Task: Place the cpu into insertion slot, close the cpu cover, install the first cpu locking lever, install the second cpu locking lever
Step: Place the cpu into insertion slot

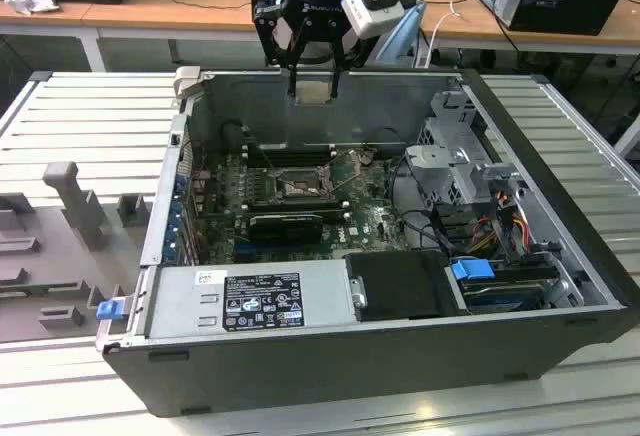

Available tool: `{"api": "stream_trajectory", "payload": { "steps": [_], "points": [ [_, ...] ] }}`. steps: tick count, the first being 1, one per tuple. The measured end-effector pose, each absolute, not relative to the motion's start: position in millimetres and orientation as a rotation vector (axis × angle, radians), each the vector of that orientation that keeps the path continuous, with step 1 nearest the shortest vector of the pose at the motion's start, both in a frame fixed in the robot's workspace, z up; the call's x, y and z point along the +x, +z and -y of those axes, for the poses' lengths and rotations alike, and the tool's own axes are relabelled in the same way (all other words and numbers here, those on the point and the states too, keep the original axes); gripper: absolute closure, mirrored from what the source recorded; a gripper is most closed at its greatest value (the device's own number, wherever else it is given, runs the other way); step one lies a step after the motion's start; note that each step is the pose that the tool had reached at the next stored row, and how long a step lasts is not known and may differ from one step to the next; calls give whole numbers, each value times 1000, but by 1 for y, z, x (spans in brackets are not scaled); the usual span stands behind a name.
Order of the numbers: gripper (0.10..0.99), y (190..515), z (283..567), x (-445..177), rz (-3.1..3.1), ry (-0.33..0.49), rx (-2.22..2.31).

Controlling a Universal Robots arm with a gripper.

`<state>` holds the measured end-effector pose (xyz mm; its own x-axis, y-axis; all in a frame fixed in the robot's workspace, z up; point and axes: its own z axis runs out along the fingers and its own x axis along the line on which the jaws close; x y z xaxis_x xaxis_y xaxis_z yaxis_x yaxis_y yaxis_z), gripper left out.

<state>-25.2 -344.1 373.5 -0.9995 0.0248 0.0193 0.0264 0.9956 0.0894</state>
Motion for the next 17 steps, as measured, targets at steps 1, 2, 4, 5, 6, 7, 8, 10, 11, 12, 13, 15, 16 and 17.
{"api": "stream_trajectory", "payload": {
  "steps": [1,2,4,5,6,7,8,10,11,12,13,15,16,17],
  "points": [
    [557,373,344,-25,3120,-140,-45],
    [557,373,344,-25,3120,-140,-49],
    [557,373,344,-25,3120,-140,-64],
    [557,373,344,-25,3120,-140,-73],
    [557,373,344,-25,3120,-140,-79],
    [557,373,344,-25,3120,-141,-91],
    [557,374,344,-25,3120,-141,-102],
    [557,373,344,-25,3120,-141,-113],
    [557,373,344,-25,3120,-141,-126],
    [557,373,344,-25,3120,-141,-144],
    [557,373,344,-25,3120,-141,-156],
    [557,373,344,-25,3119,-141,-181],
    [557,373,344,-25,3119,-141,-194],
    [557,373,344,-25,3118,-141,-202]
  ]
}}
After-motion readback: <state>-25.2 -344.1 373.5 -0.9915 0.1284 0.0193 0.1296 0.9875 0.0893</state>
